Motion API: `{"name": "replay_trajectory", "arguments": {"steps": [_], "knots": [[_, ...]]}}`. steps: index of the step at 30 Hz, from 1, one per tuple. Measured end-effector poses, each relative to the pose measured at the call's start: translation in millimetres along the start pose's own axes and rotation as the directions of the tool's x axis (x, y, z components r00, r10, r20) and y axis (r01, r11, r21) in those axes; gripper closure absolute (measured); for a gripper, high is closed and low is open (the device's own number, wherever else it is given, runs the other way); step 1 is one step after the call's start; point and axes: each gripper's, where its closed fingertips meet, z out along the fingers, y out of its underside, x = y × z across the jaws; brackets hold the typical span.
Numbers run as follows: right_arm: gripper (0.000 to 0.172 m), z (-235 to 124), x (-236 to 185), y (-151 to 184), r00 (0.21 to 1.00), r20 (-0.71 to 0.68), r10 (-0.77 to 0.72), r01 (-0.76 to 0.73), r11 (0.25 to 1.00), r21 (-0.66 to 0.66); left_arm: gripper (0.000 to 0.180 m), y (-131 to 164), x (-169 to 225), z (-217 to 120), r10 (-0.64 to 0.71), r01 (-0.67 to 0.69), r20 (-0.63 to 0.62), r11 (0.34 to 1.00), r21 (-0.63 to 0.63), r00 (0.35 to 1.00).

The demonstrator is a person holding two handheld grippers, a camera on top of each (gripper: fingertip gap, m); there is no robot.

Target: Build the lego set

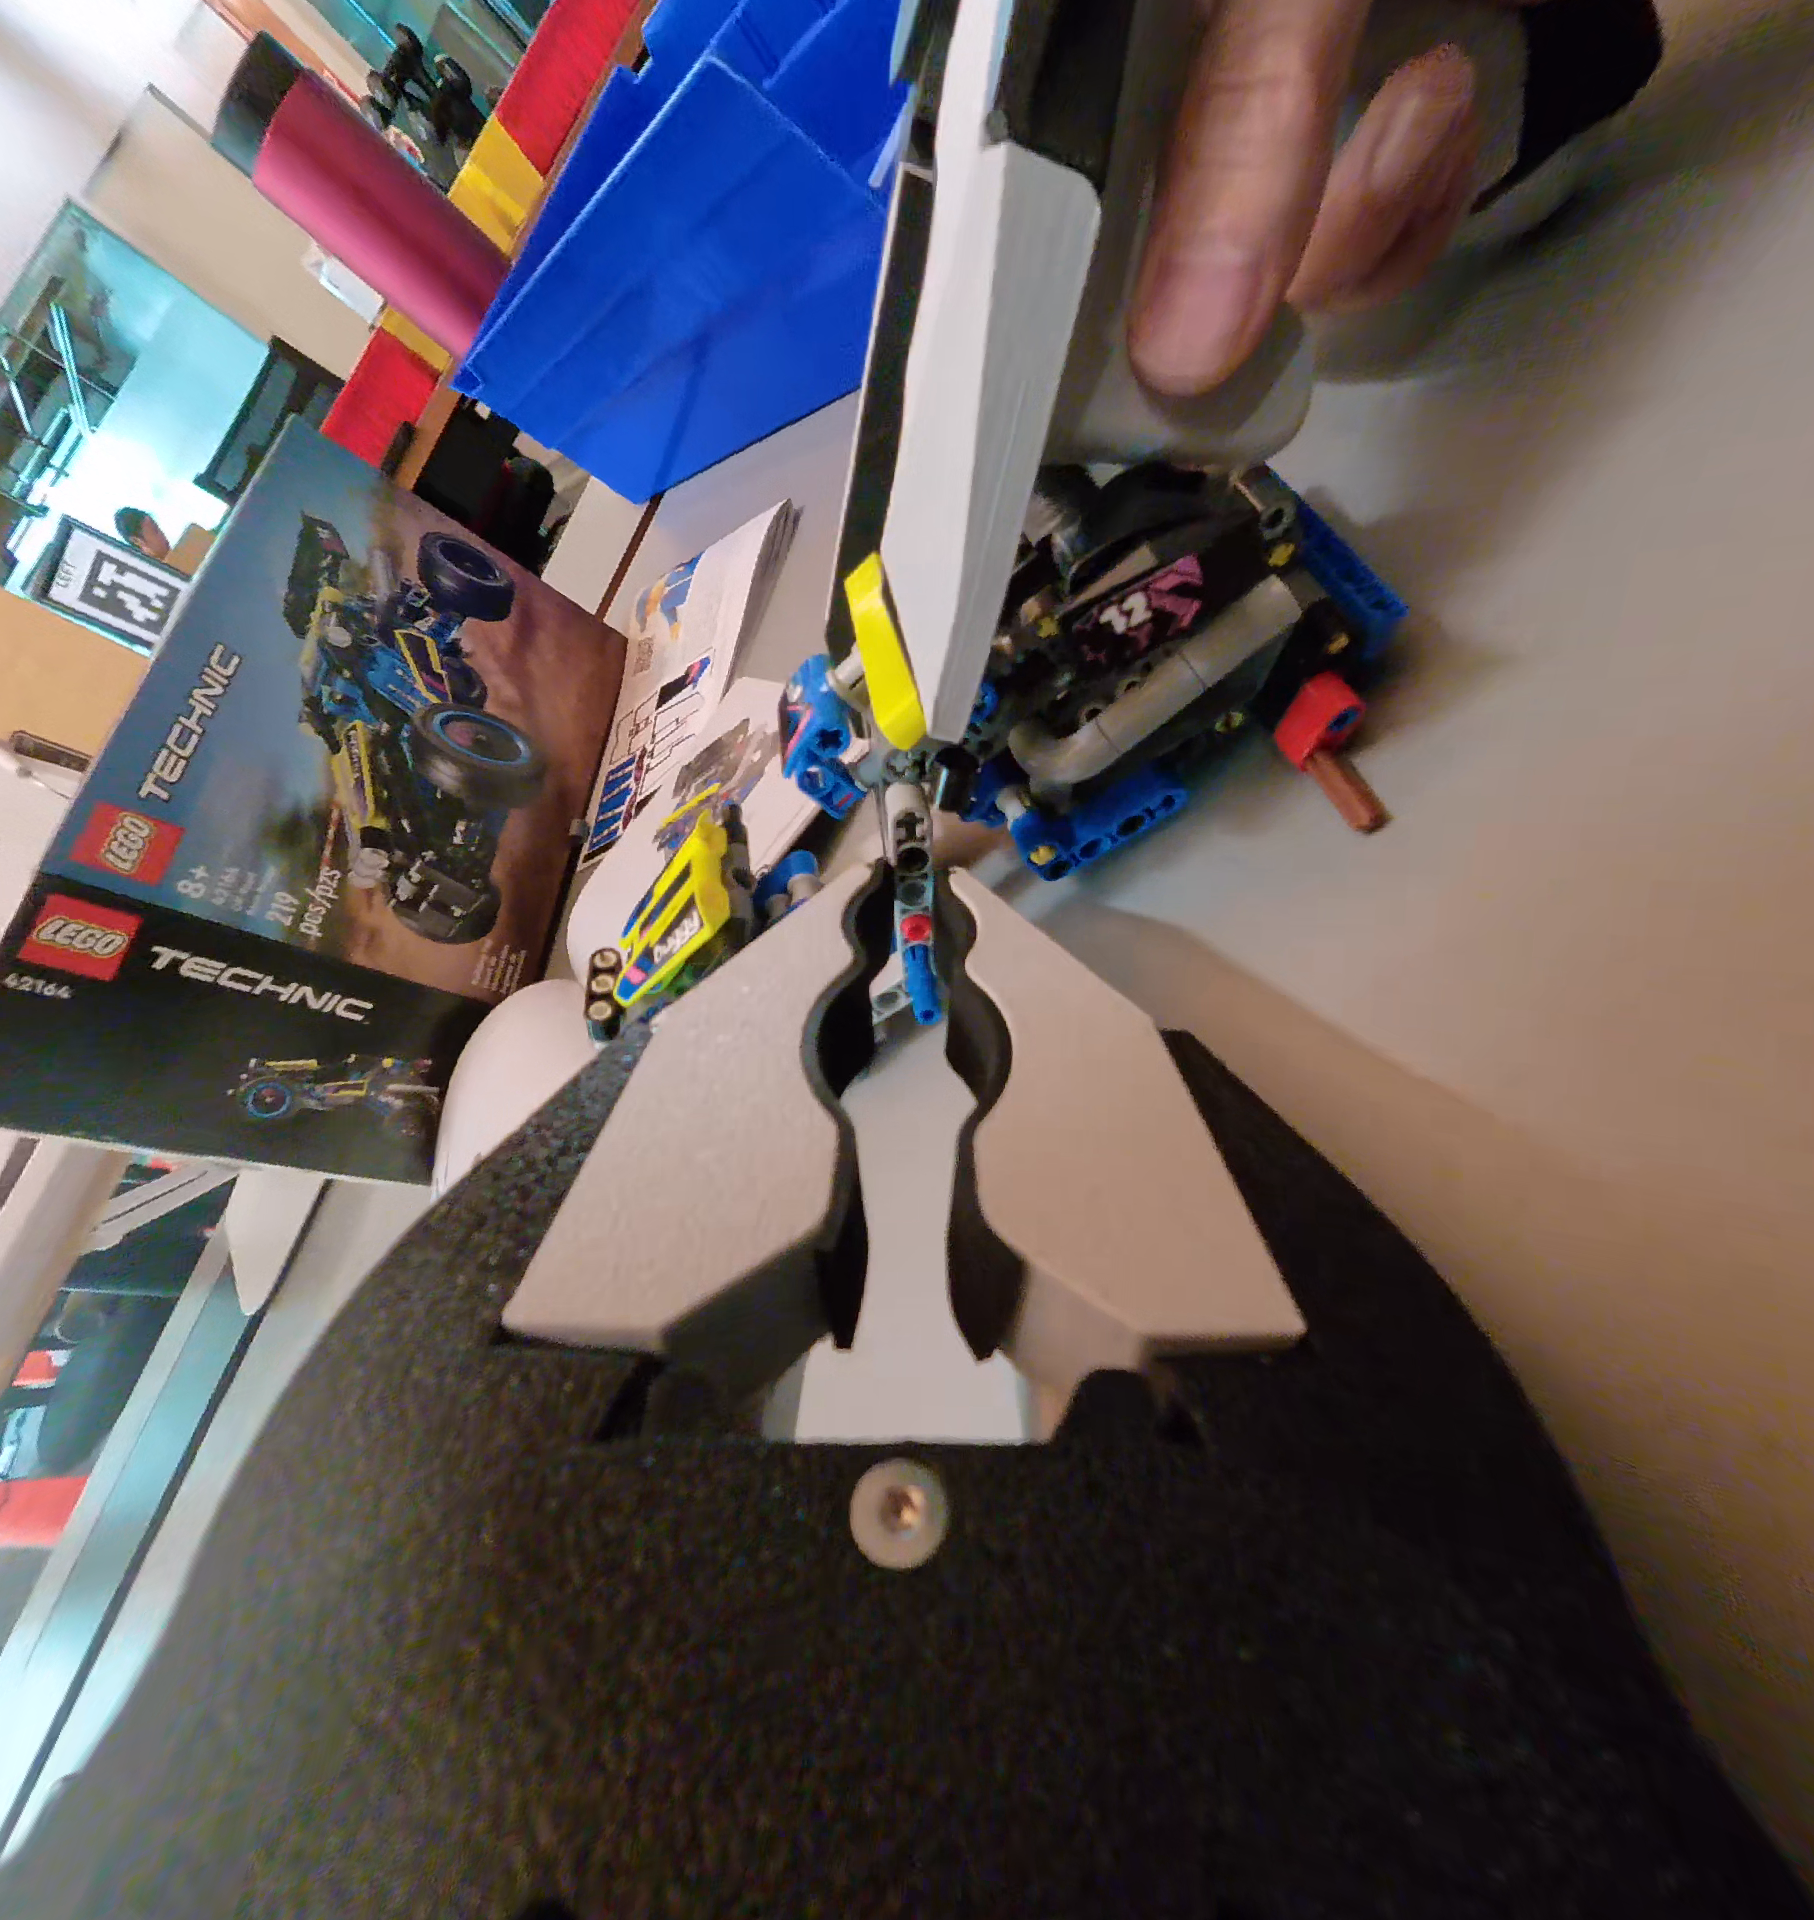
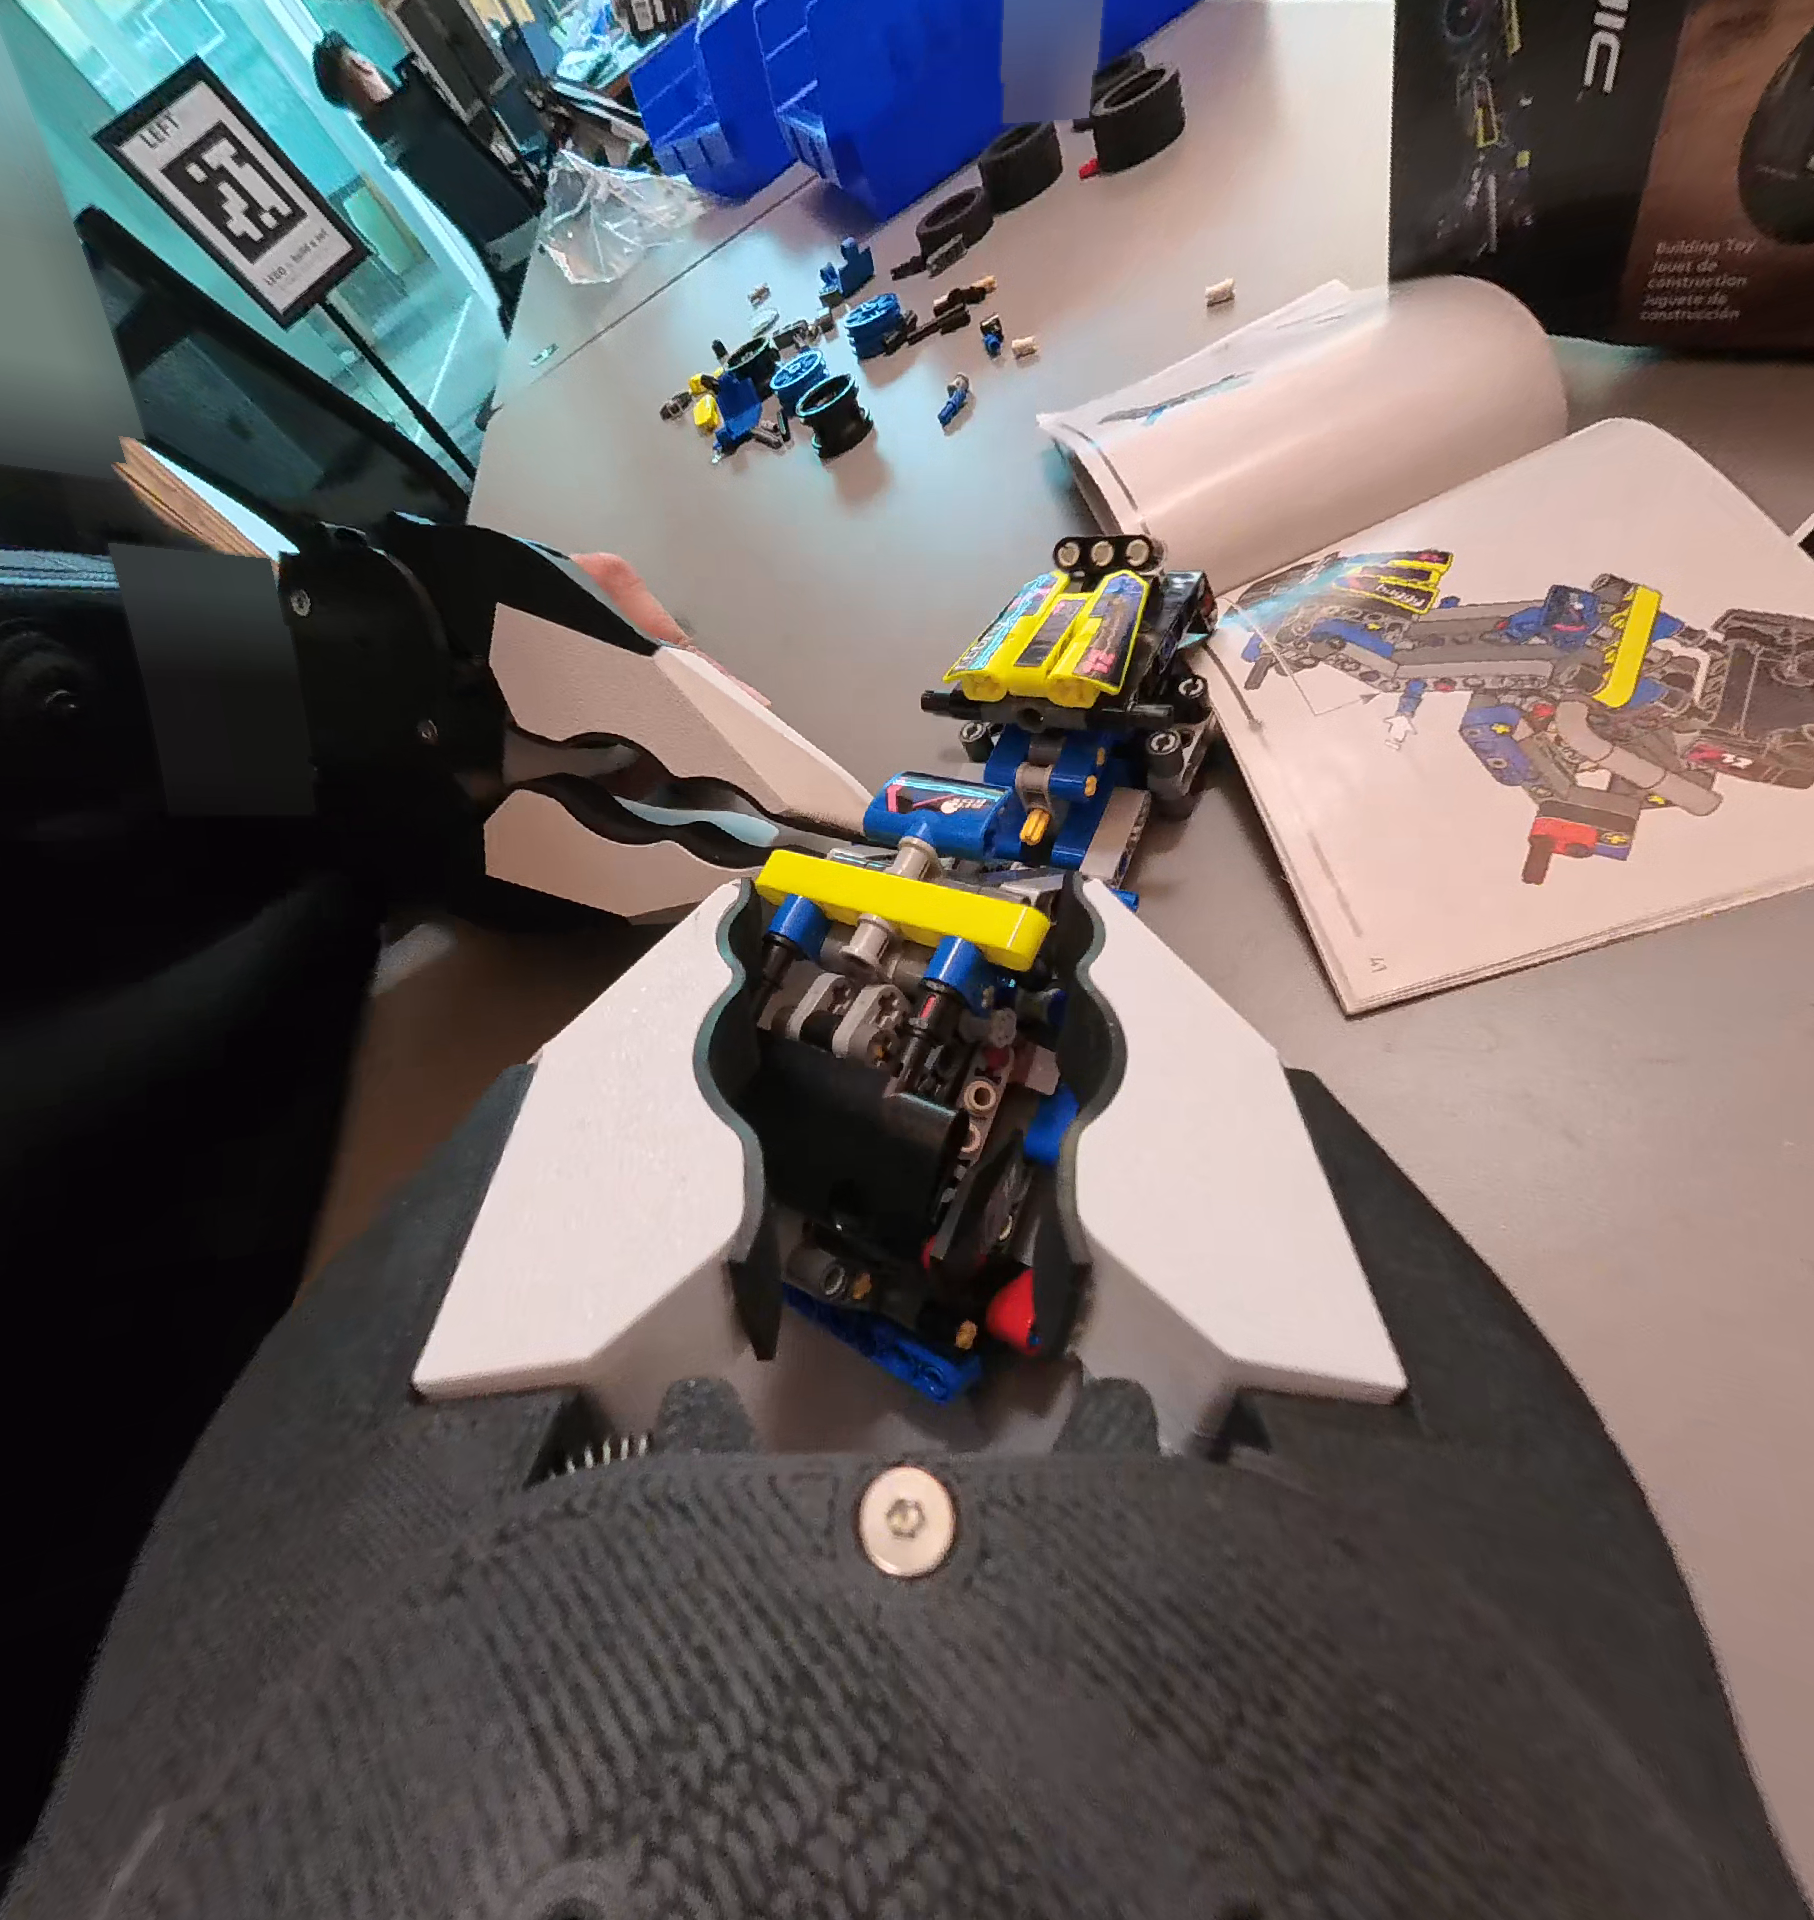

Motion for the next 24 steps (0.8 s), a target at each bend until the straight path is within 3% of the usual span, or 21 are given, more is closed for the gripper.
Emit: {"name": "replay_trajectory", "arguments": {"steps": [7, 12, 16, 20, 24], "knots": [[0.116, 0.7, -0.3, 0.1, 1.0, -0.013, -0.013, 0.013, 1.0, 0.0, 0.177, 0.7, 0.9, 0.2, -0.02, 0.02, -0.018, 1.0, 0.005, 1.0], [0.116, 3.2, -0.6, -0.3, 0.999, -0.03, -0.023, 0.023, 1.0, 0.0, 0.176, 3.6, 0.6, 0.0, 0.089, -0.088, 0.024, 0.996, -0.026, 0.996], [0.116, 3.2, -0.3, -0.6, 0.999, -0.036, -0.024, 0.024, 1.0, 0.002, 0.177, 3.8, 0.6, 0.7, -0.011, 0.011, -0.02, 1.0, -0.011, 1.0], [0.116, 3.4, -0.3, -0.5, 0.999, -0.038, -0.025, 0.026, 1.0, 0.002, 0.177, 4.0, 0.7, 1.0, 0.088, -0.088, 0.013, 0.996, -0.019, 0.996], [0.116, 3.5, -0.5, -0.5, 0.999, -0.039, -0.028, 0.028, 1.0, 0.003, 0.177, 3.8, 0.7, 0.9, -0.005, 0.005, -0.037, 1.0, 0.006, 0.999]]}}
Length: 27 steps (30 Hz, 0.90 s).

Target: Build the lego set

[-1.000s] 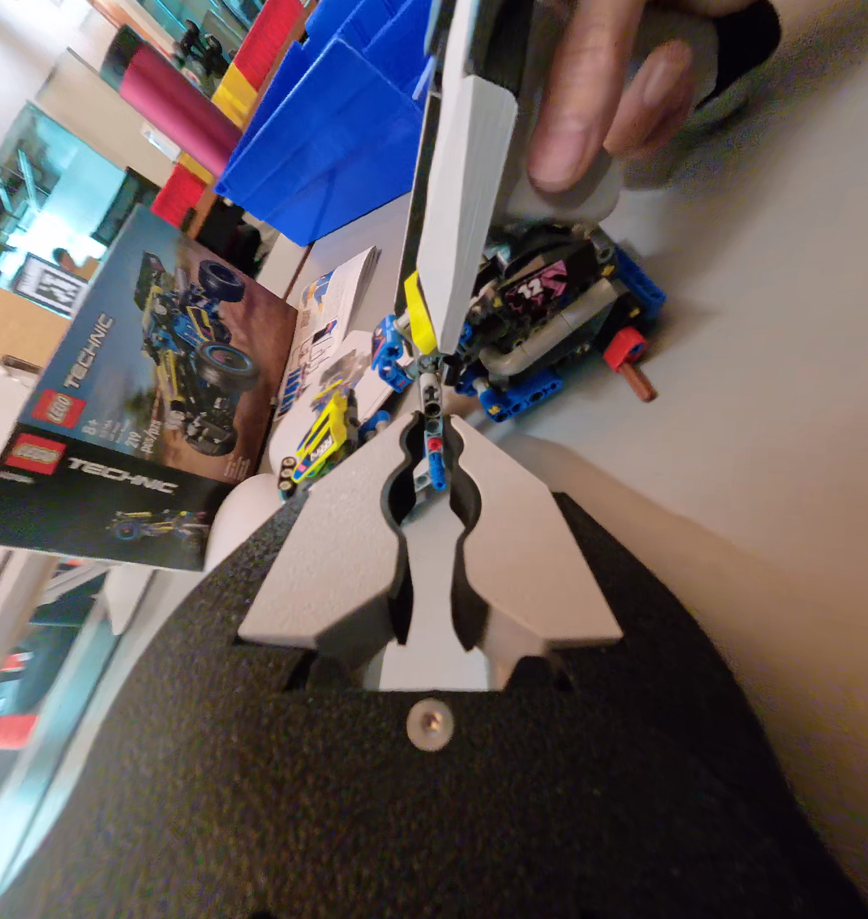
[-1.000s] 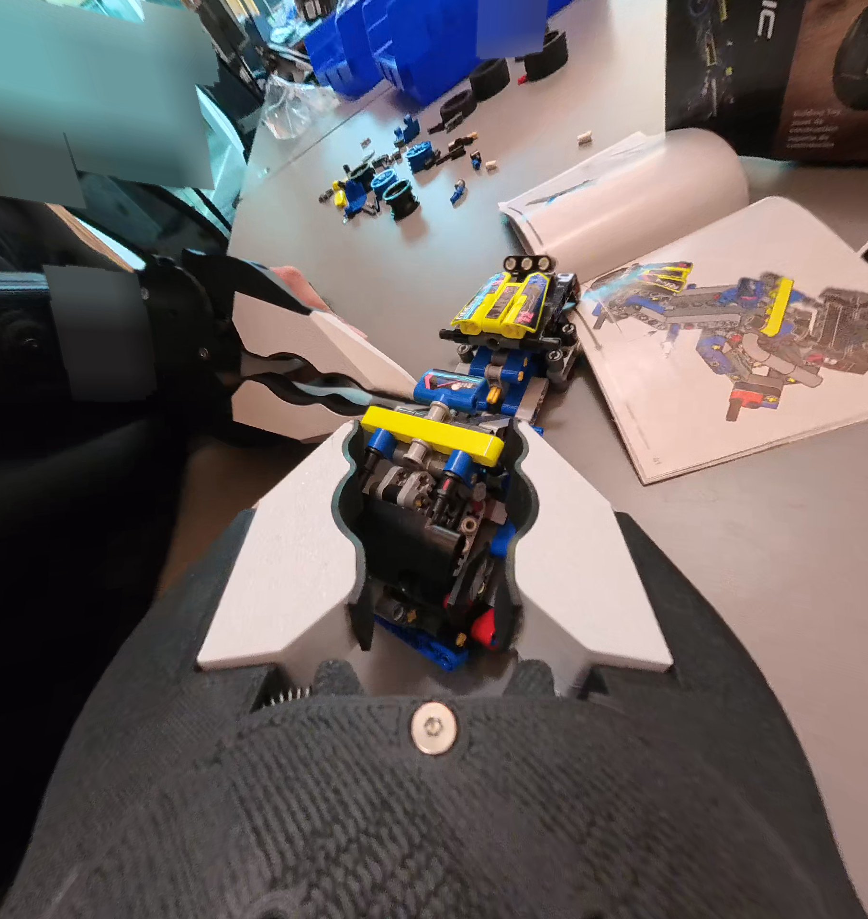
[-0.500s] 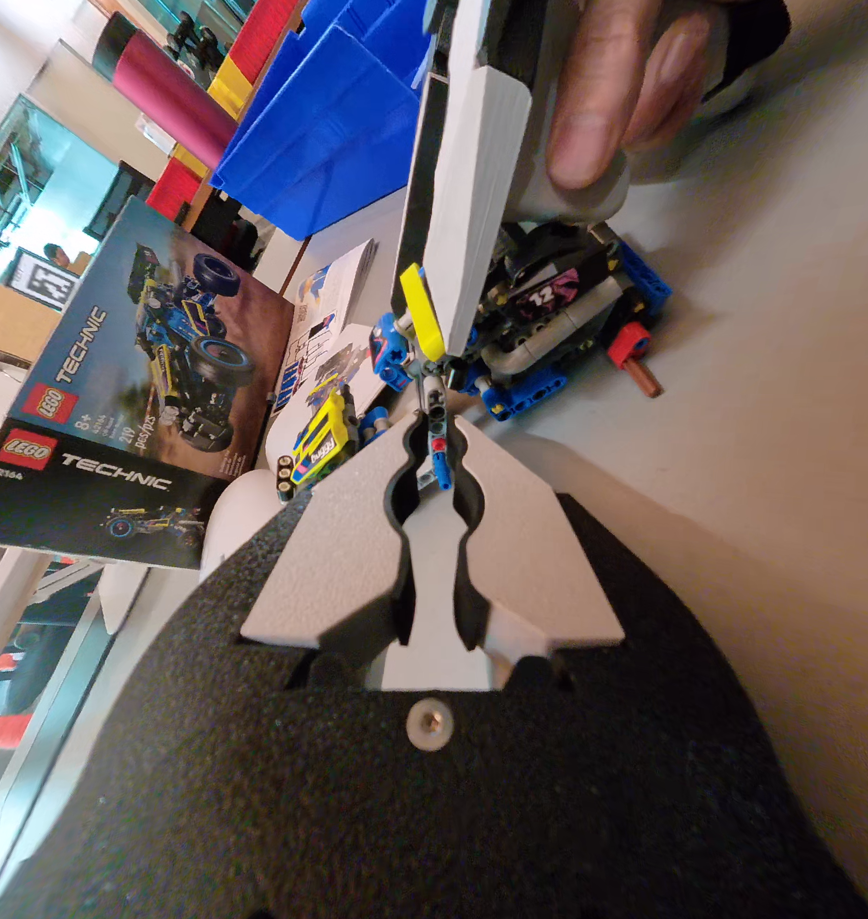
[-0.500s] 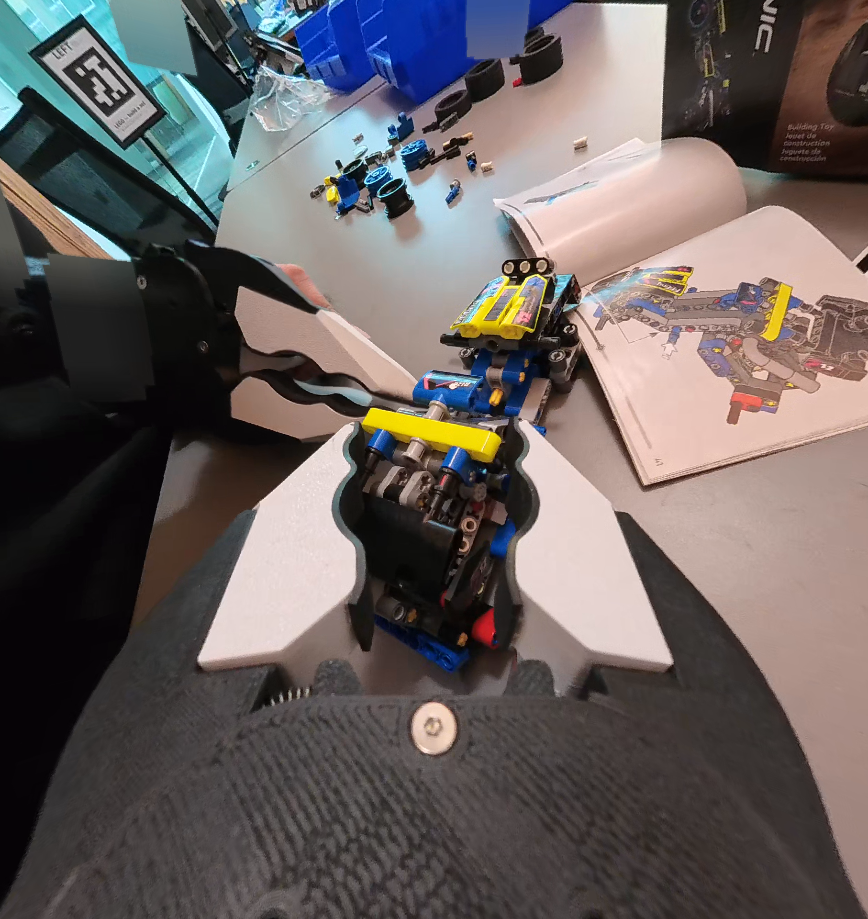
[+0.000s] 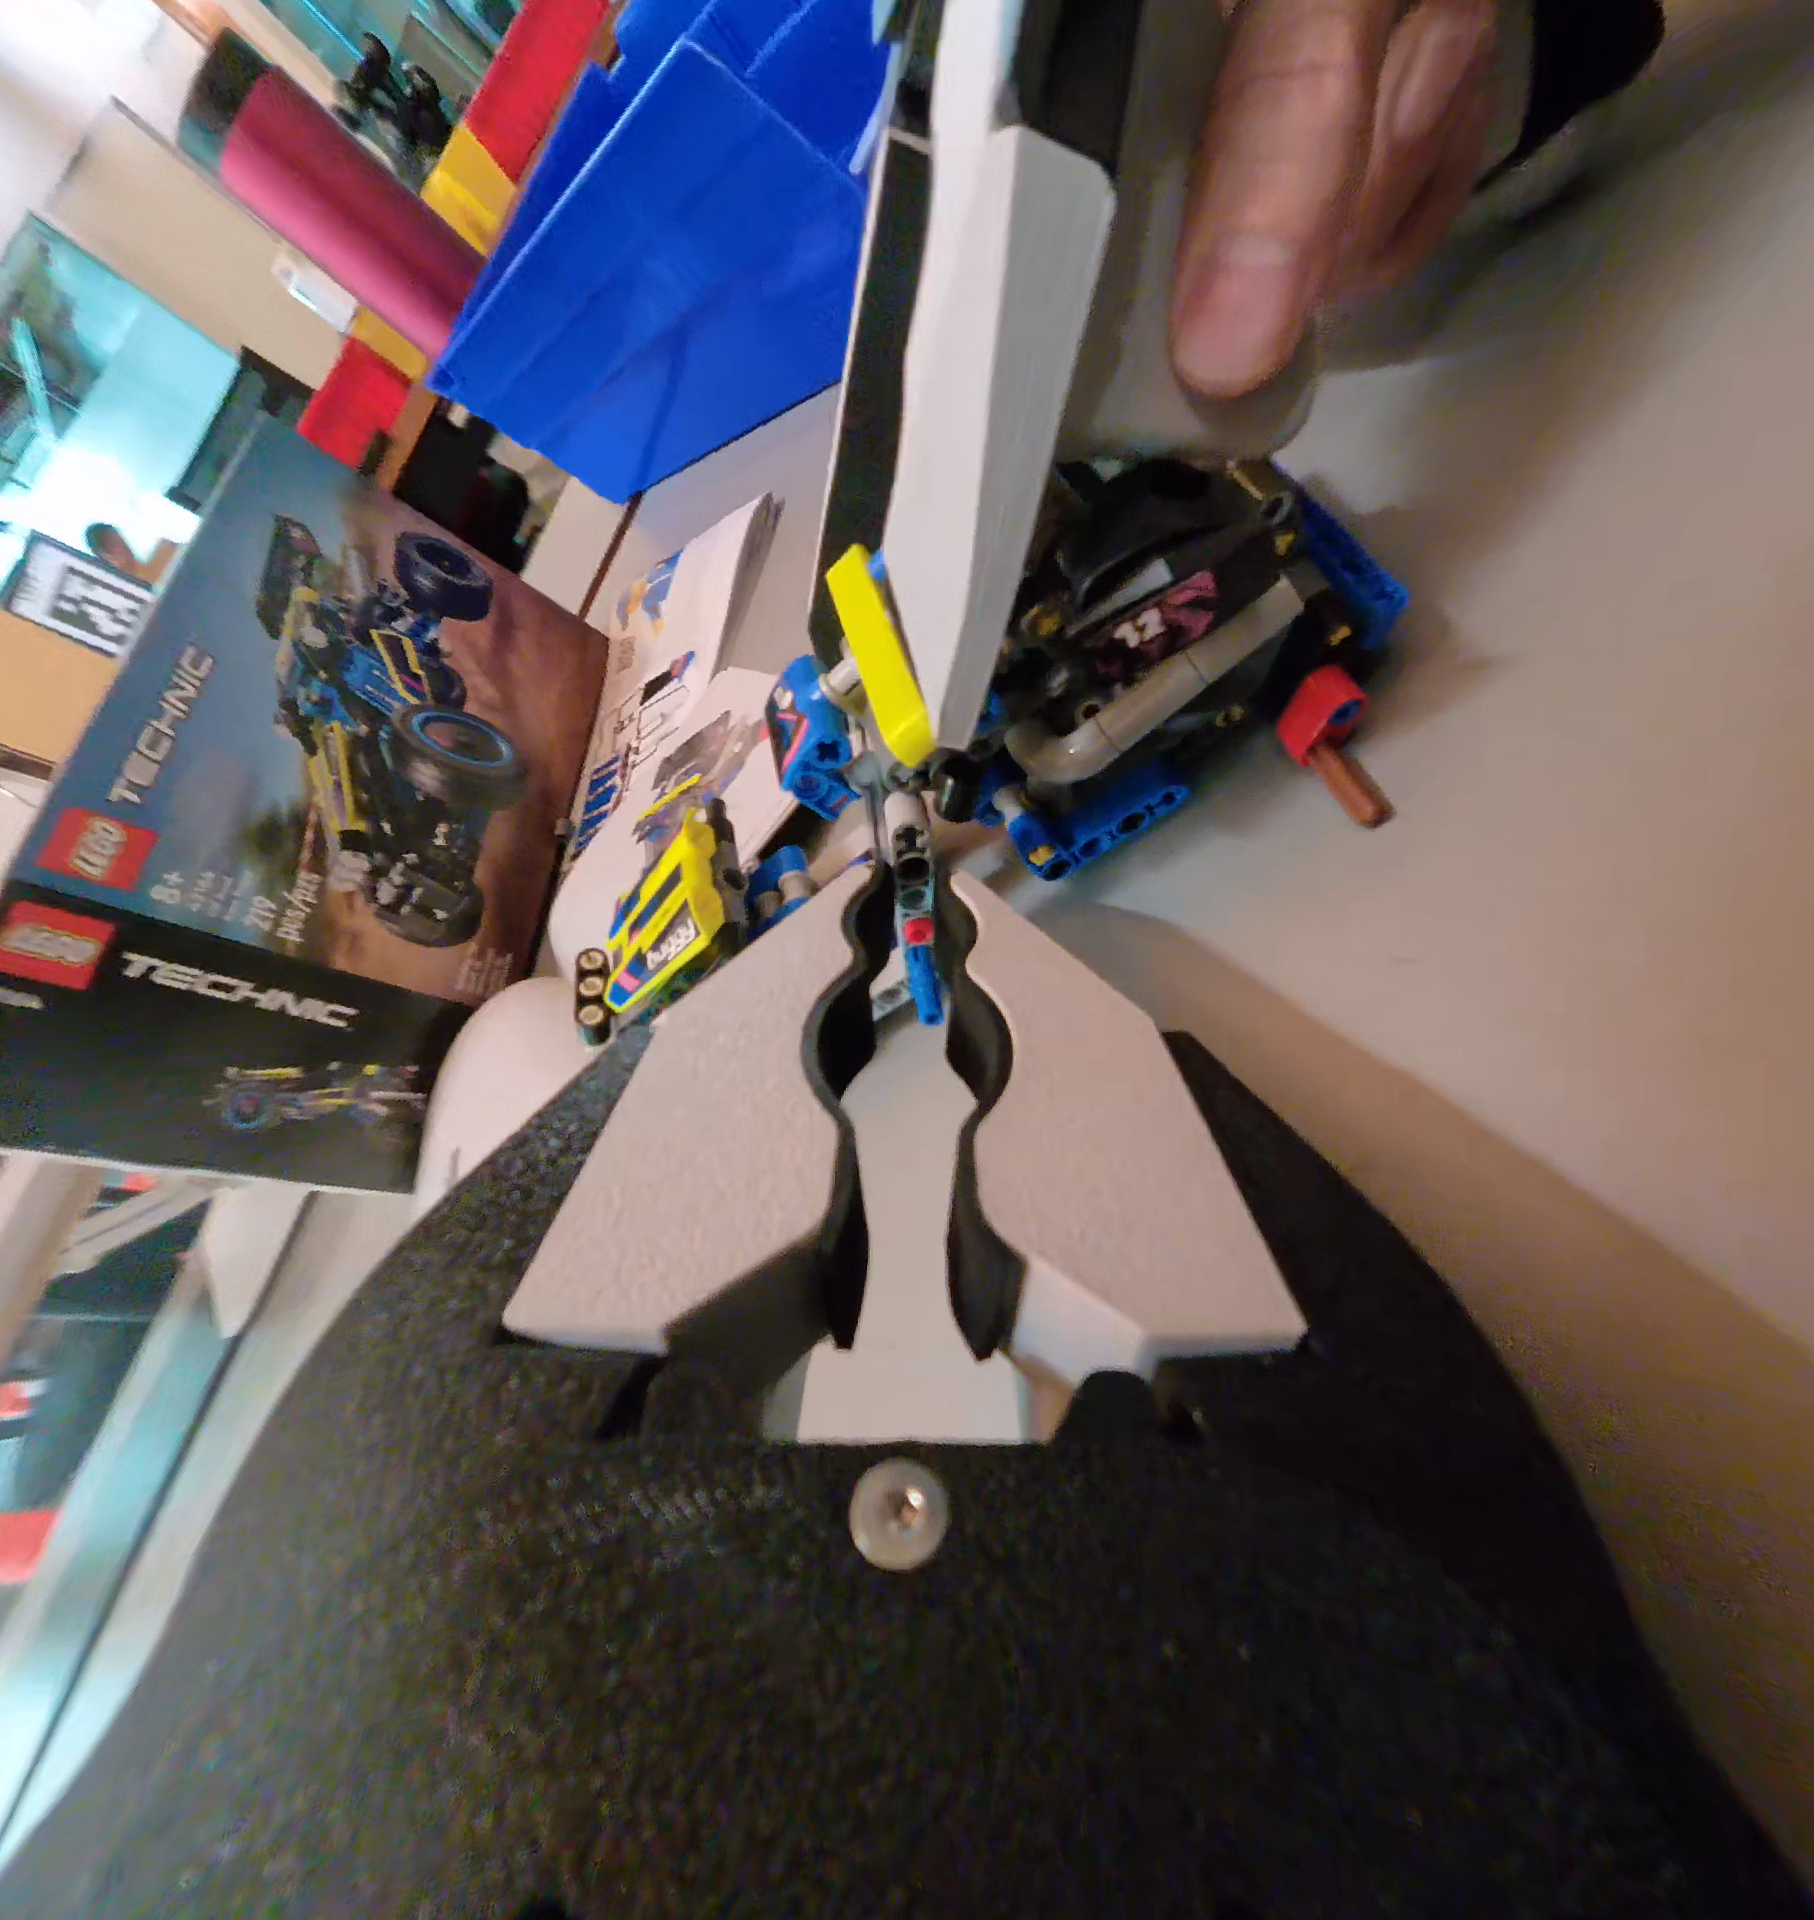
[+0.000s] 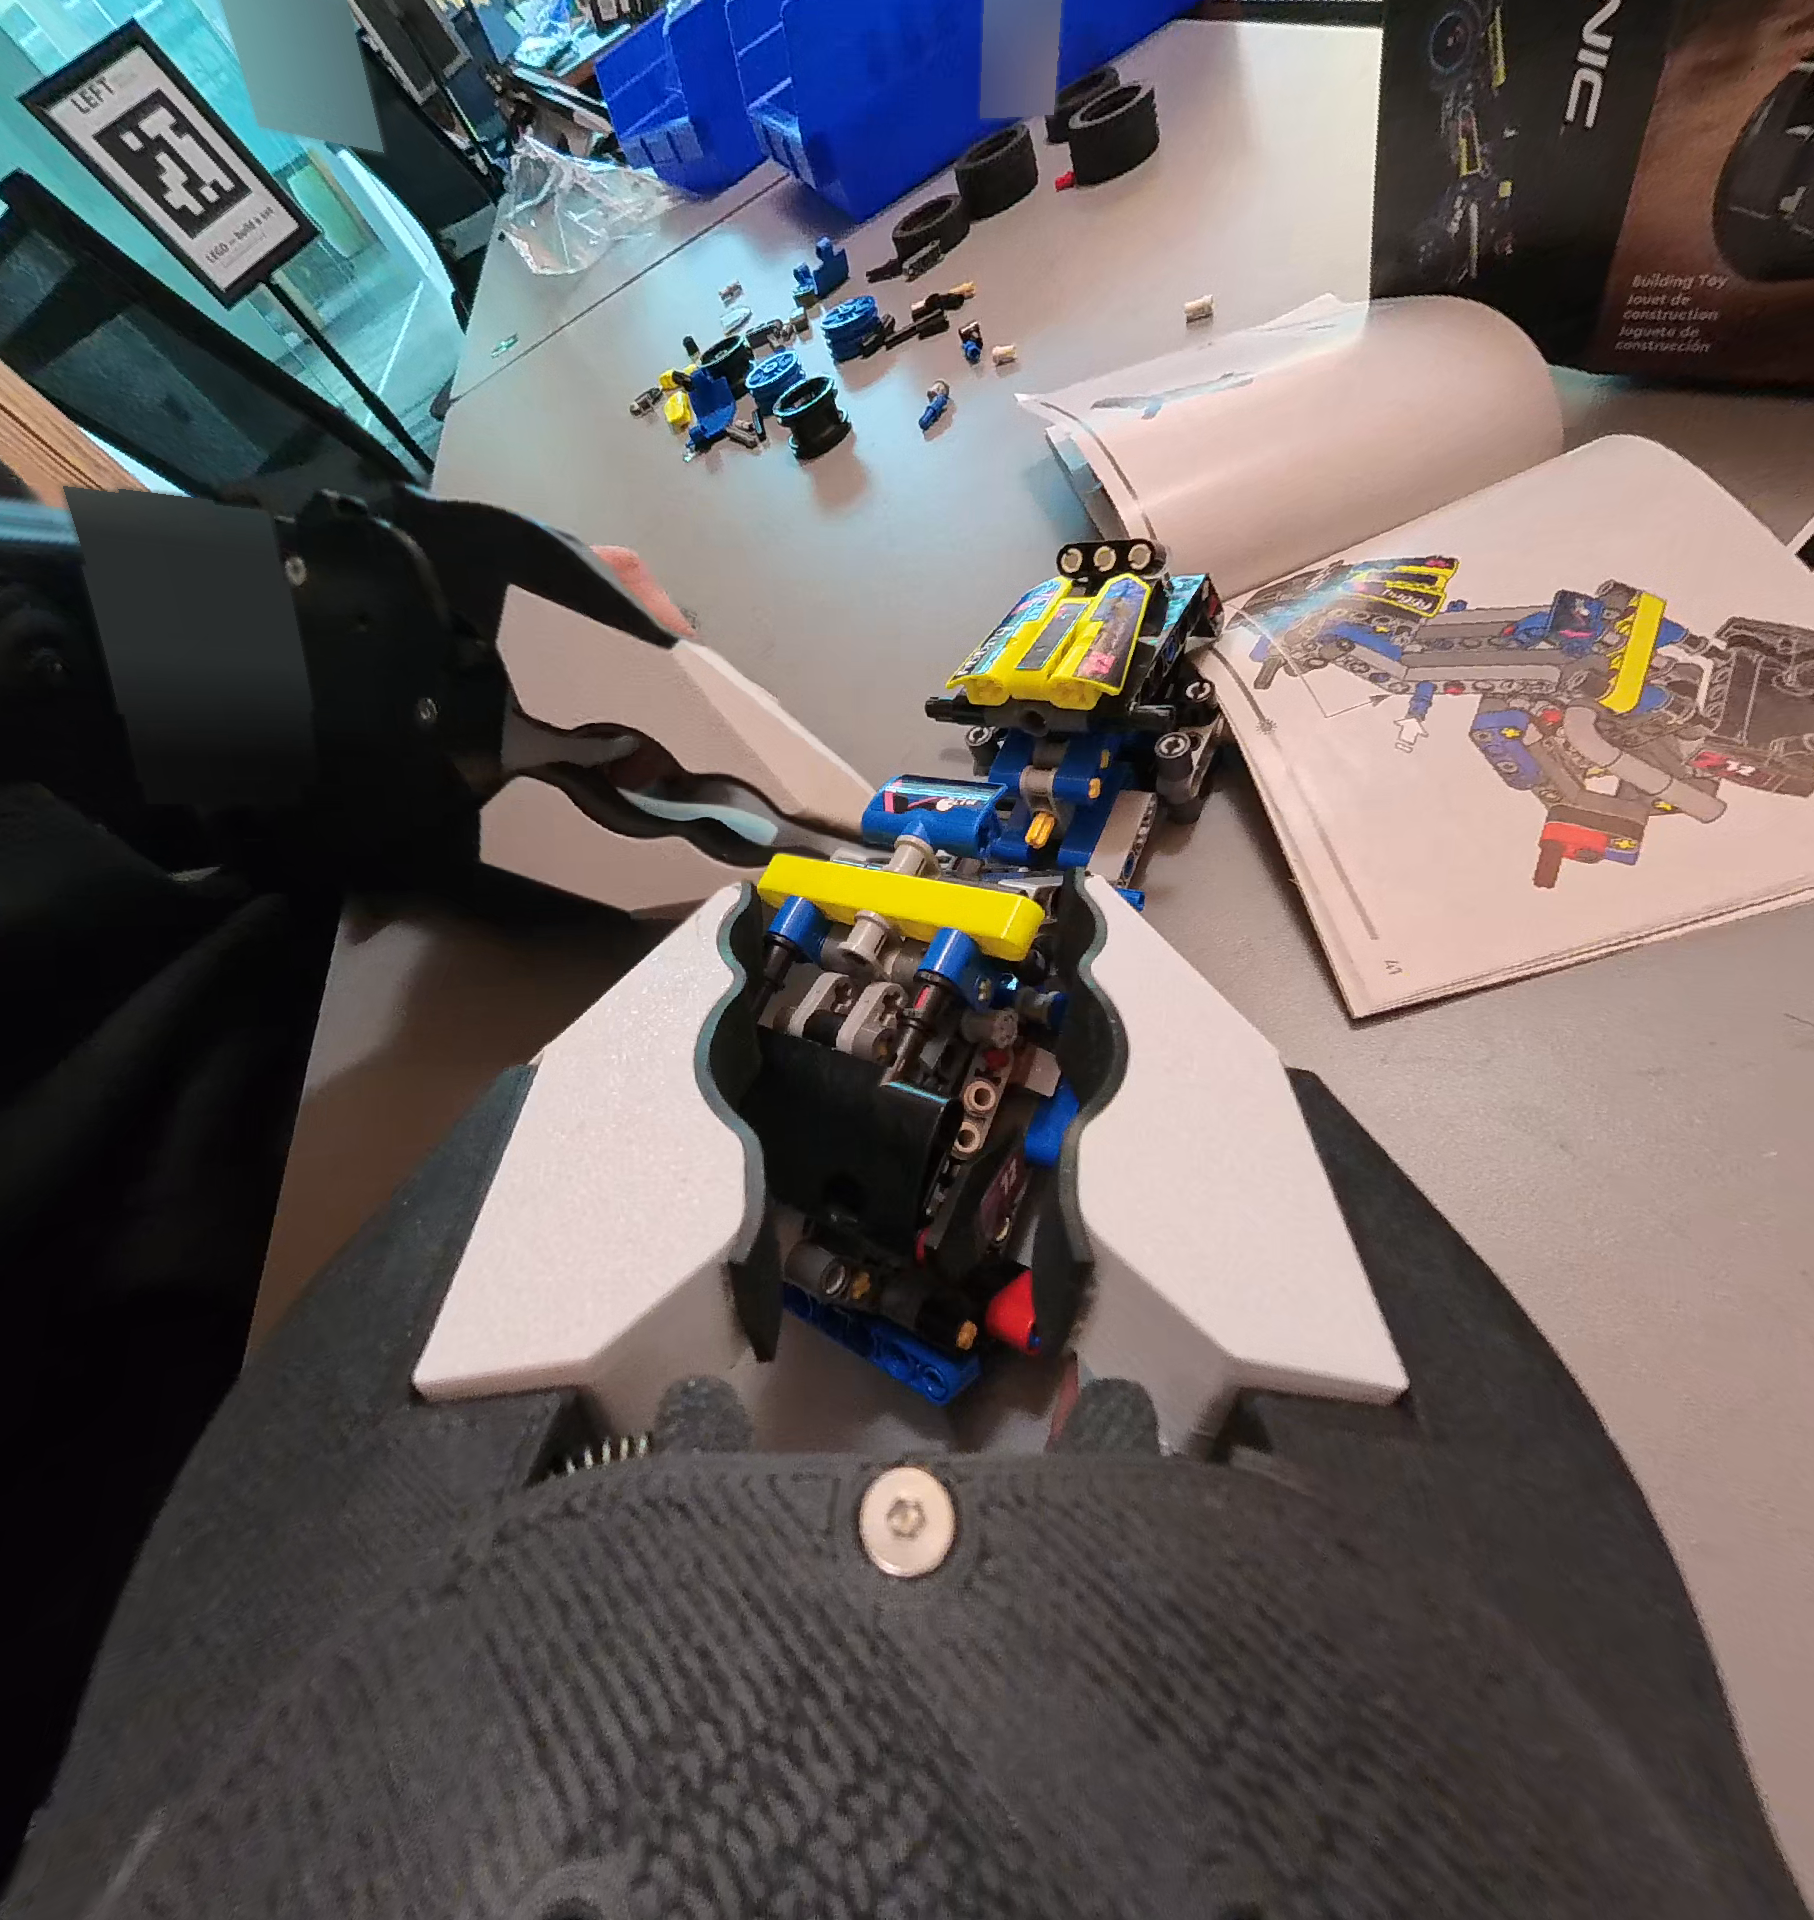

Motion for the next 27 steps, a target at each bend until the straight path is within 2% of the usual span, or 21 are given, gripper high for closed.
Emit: {"name": "replay_trajectory", "arguments": {"steps": [3, 6, 10, 23, 27], "knots": [[0.116, 0.2, -0.2, 0.0, 1.0, -0.001, -0.003, 0.003, 1.0, -0.001, 0.177, 0.1, -0.1, -0.2, 0.009, -0.009, -0.021, 1.0, 0.02, 1.0], [0.116, 0.6, -0.4, 0.2, 1.0, -0.003, -0.007, 0.007, 1.0, -0.002, 0.176, 0.5, -0.1, -0.4, 0.144, -0.143, 0.039, 0.99, -0.007, 0.989], [0.116, 0.1, 0.2, -0.6, 1.0, 0.0, -0.001, 0.001, 1.0, 0.003, 0.177, -0.8, 0.0, -0.9, -0.006, 0.007, -0.041, 0.999, 0.035, 0.999], [0.116, -1.0, 2.0, -3.9, 0.999, 0.011, 0.03, -0.031, 0.999, 0.026, 0.177, -2.0, -1.6, -0.3, 0.013, -0.013, -0.014, 0.999, 0.045, 1.0], [0.116, 0.7, 0.8, -2.9, 1.0, -0.009, 0.0, 0.0, 1.0, 0.017, 0.177, -0.4, -1.3, -0.2, 0.035, -0.035, -0.001, 0.999, 0.032, 0.999]]}}
